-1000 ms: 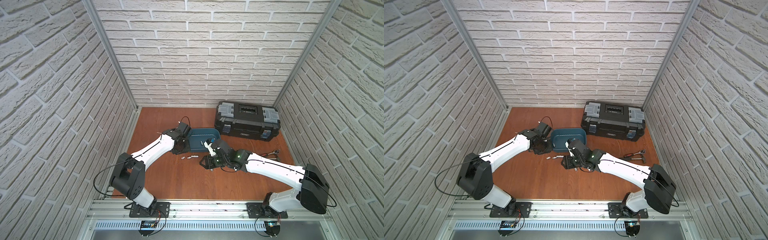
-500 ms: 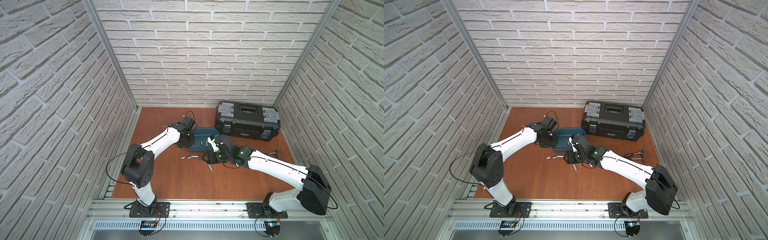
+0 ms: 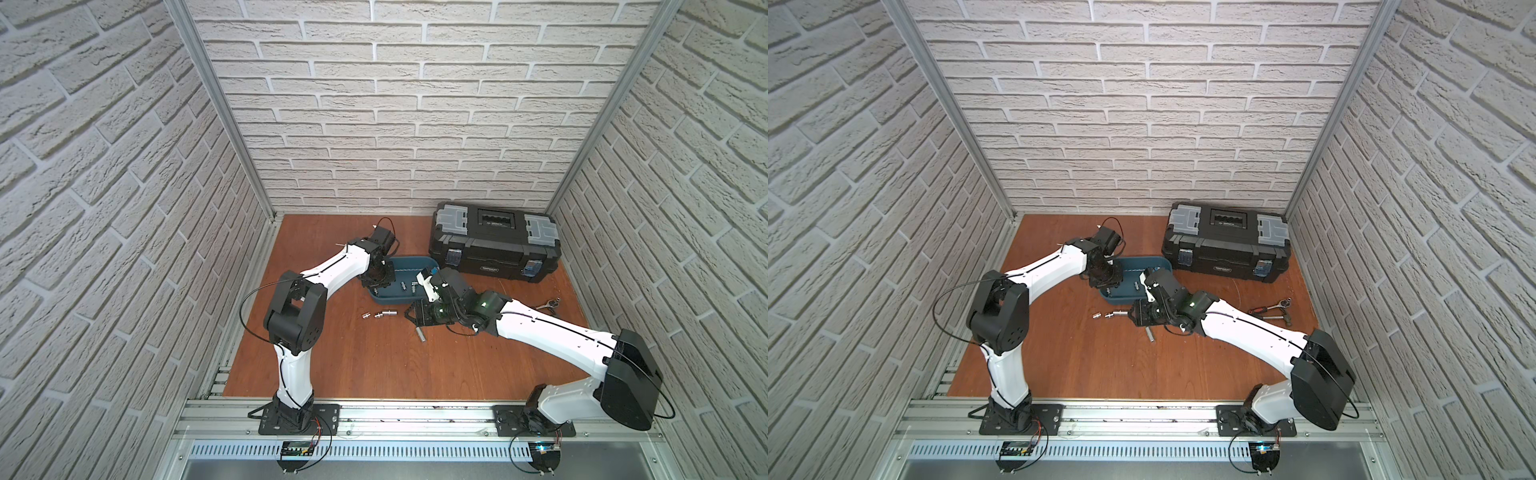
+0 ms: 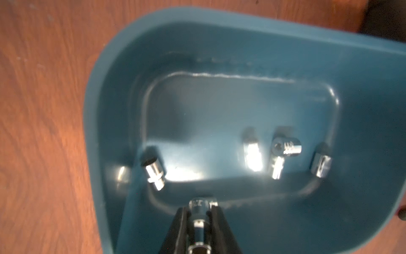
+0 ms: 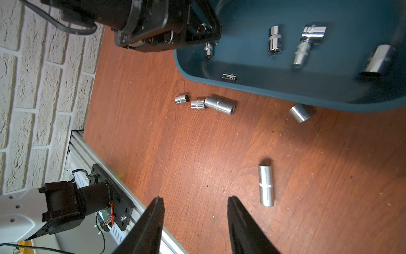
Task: Put the socket on the desktop into the storage box
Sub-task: Place the socket head in the storage box.
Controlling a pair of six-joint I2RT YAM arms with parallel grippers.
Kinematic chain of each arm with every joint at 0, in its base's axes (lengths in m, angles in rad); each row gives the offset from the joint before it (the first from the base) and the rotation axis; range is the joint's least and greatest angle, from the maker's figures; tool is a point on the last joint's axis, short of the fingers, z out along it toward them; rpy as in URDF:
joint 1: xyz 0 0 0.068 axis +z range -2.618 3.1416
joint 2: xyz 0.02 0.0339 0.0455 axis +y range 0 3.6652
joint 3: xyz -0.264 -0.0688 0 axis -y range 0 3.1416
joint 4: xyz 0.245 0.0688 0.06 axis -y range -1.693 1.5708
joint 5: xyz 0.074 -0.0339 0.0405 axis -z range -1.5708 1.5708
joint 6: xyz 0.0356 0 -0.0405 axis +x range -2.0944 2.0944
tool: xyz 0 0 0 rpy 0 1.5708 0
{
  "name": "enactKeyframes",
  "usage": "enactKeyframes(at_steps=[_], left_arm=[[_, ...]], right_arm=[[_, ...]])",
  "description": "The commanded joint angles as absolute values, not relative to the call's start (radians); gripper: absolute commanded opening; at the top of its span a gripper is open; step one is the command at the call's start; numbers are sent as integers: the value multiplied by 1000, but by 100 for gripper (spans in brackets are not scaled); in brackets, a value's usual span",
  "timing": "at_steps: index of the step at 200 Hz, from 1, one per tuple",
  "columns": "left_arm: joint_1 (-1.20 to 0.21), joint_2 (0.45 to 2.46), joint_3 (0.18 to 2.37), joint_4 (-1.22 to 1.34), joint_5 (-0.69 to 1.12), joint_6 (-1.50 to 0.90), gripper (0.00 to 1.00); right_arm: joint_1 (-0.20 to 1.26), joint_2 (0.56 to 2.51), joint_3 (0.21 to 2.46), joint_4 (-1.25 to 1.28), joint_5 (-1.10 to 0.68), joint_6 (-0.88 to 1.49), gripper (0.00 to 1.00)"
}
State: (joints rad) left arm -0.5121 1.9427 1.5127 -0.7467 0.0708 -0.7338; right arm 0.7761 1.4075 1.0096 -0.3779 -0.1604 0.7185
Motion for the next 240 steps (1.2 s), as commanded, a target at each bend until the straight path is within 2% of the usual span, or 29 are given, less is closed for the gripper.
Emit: enactKeyframes(at_steps=[1, 132, 145, 157, 184, 240], left_arm=[[-499, 1982, 1559, -745, 84, -710, 5], [-460, 2143, 1724, -788, 81, -668, 11], [-459, 2147, 1732, -789, 81, -664, 15], [-460, 2146, 1738, -794, 77, -663, 26], [-460, 2126, 1735, -797, 71, -657, 38], [-468, 2060, 1692, -787, 62, -655, 47]], right_arm=[[770, 1378, 994, -350, -150, 737, 52], [769, 1379, 956, -342, -134, 762, 51], [769, 1380, 956, -342, -133, 761, 51], [769, 1380, 955, -344, -132, 761, 51], [769, 1379, 954, -344, -128, 762, 51], [769, 1391, 960, -339, -130, 763, 51]])
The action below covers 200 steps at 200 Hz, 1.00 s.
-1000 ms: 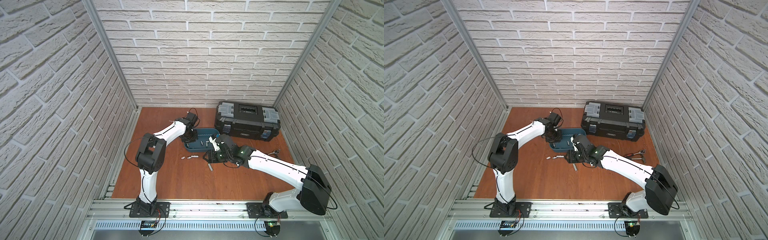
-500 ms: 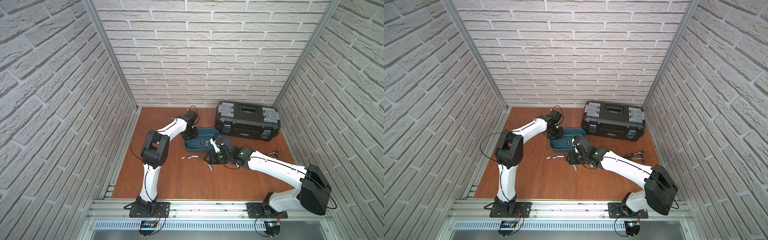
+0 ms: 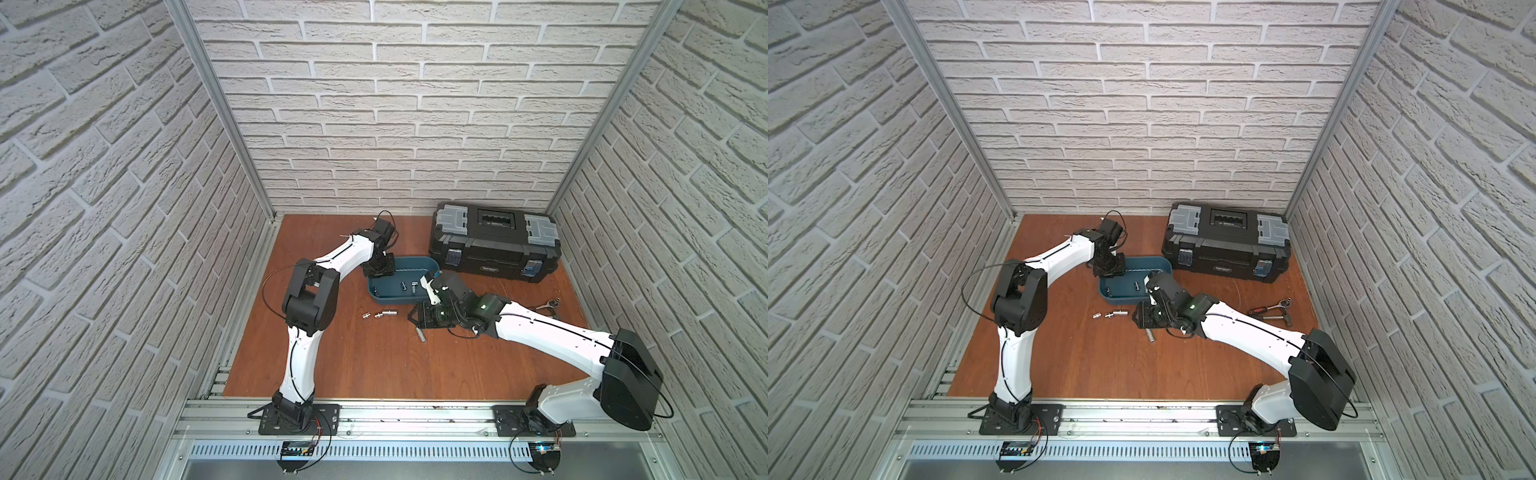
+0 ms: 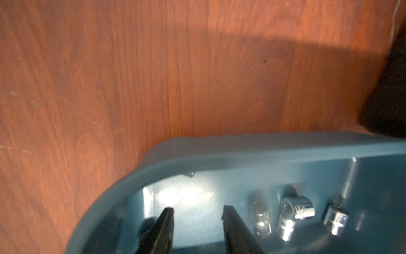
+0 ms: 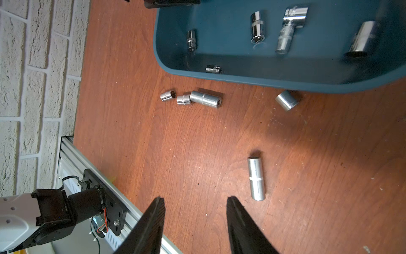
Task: Put the socket on the desktop into the storage box
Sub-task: Place the socket head in the storage box, then pick up the socket head from the center of the board.
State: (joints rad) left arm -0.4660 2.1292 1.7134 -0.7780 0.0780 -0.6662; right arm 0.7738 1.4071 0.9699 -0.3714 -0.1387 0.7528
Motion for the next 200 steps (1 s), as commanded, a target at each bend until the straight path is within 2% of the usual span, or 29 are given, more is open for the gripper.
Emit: enactKeyframes(at_steps=[1, 72, 200], left_arm=[[-468, 2059, 1692, -786, 62, -655, 47], [-482, 1920, 1595, -765, 69, -635, 51], [-498, 1628, 1260, -665, 152, -666, 53]], right_arm=[[769, 1391, 960, -339, -130, 763, 51], [769, 1399, 1004, -392, -111, 735, 51], [770, 1421, 1043, -478, -76, 709, 51]])
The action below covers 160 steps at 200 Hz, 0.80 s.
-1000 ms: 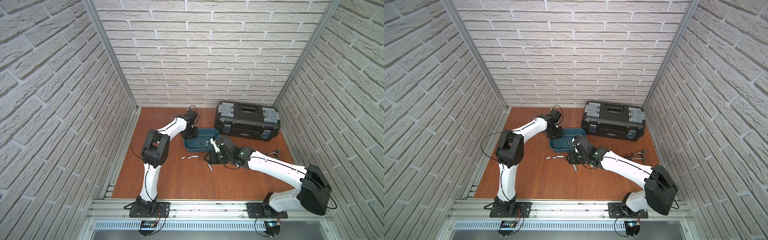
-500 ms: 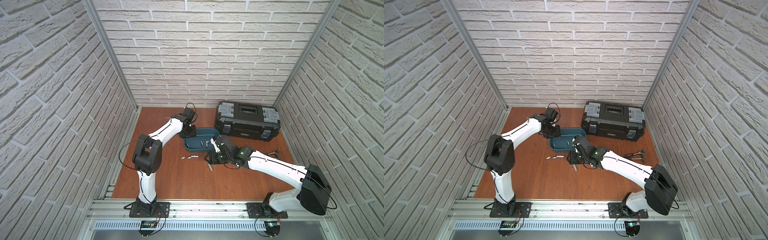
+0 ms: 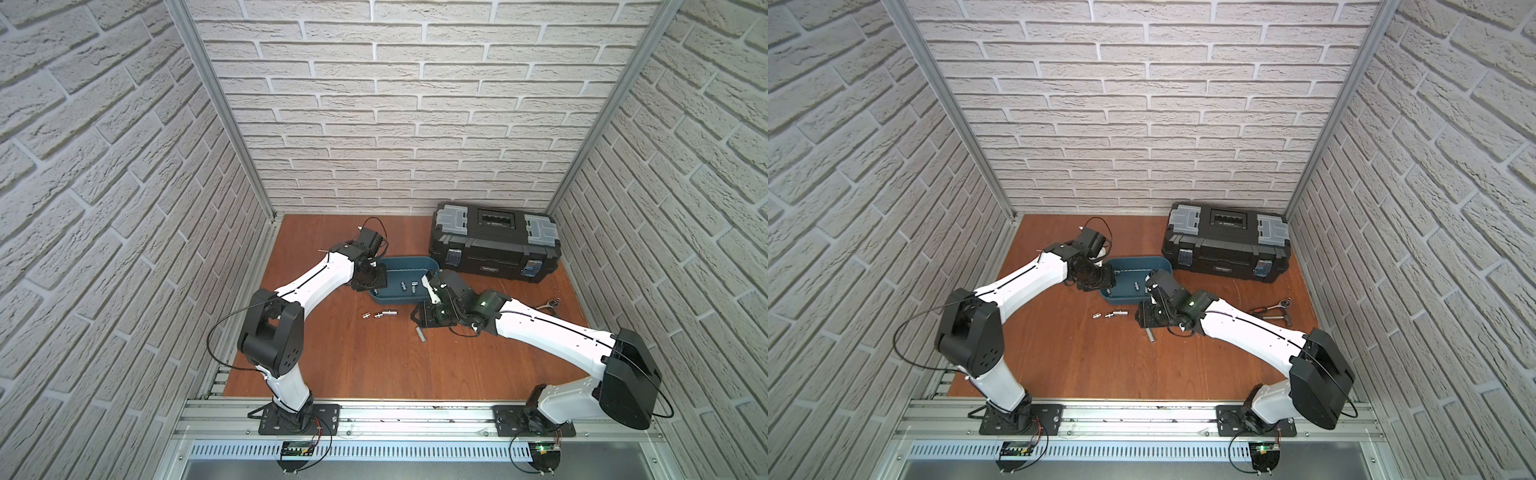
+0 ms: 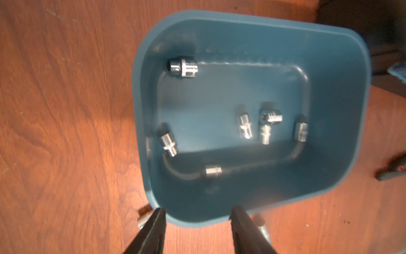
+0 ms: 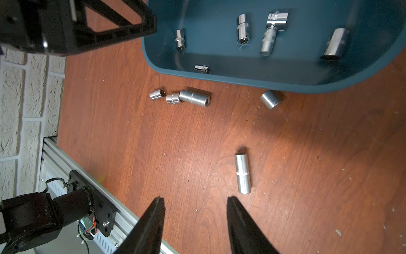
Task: Put the socket on the desktop into the storage box
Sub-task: Pick up the socket head from the center of the board.
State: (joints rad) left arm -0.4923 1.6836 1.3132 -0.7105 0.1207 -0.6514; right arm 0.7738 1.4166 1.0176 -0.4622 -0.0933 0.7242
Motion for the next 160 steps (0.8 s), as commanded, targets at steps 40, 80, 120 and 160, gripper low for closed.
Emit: enactKeyframes(at_steps=[40, 80, 120, 160], left_arm=[[-503, 1565, 1166, -634, 187, -676, 57], [-507, 1500, 1066, -578, 237, -700, 57], [-515, 1450, 997, -545, 271, -722, 57], [-525, 1405, 931, -516, 291, -751, 58]], right_arm=[[769, 1437, 1037, -483, -81, 712, 51], [770, 1440, 1030, -502, -74, 705, 51], [770, 1442, 1020, -518, -58, 704, 51], [773, 1464, 1028, -557, -34, 706, 51]])
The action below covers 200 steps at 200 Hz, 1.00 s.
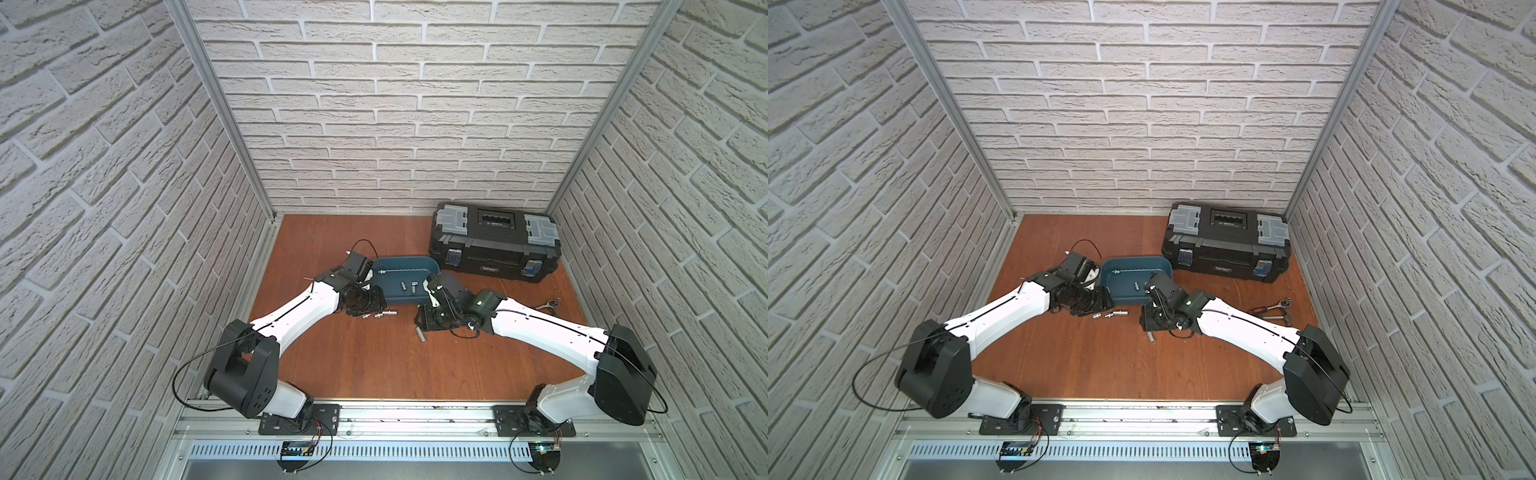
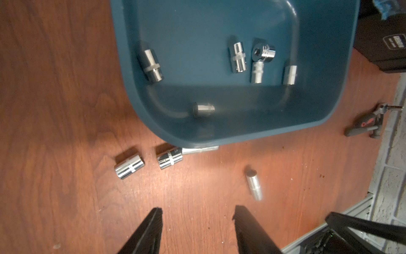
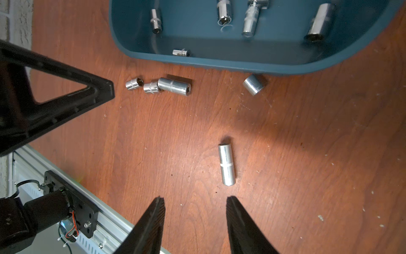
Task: Put the socket on the desktop into the storage box
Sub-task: Pick up the socket head from the center of the board.
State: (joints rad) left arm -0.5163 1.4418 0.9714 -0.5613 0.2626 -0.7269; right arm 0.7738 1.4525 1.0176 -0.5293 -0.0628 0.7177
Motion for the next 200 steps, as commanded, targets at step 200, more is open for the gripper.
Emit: enactKeyframes(at_steps=[200], left_arm=[[-549, 1242, 683, -466, 326, -820, 58]], right_arm=[[826, 1645, 1081, -628, 5, 713, 43]])
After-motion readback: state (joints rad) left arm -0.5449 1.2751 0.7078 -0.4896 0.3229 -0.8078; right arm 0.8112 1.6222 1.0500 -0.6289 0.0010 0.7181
